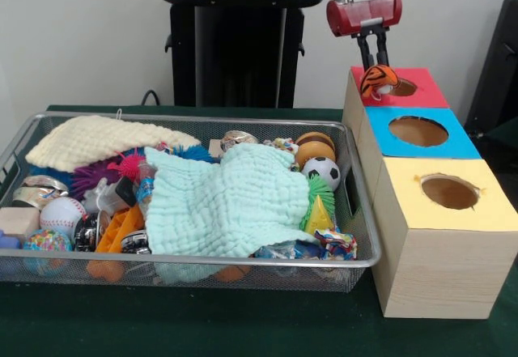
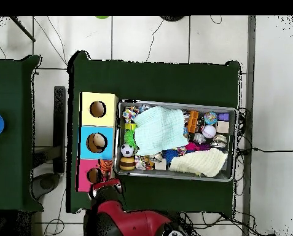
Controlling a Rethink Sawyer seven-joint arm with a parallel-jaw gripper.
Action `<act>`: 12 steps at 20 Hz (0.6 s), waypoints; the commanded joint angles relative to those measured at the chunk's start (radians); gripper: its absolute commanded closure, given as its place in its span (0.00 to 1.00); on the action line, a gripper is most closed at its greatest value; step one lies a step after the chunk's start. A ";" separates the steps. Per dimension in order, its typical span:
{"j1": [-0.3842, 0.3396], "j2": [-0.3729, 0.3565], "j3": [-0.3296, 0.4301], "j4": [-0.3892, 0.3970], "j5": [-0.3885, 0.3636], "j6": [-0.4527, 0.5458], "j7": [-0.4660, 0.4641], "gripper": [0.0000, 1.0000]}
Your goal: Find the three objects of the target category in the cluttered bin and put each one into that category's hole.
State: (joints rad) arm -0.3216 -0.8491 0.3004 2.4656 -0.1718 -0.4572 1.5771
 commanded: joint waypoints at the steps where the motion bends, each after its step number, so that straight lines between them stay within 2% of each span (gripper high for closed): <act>1: 0.007 0.062 -0.032 -0.062 0.062 -0.080 0.286 1.00; 12: 0.022 0.079 -0.050 -0.044 0.070 -0.087 0.296 1.00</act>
State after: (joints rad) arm -0.3010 -0.8255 0.2723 2.4652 -0.1714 -0.4854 1.5771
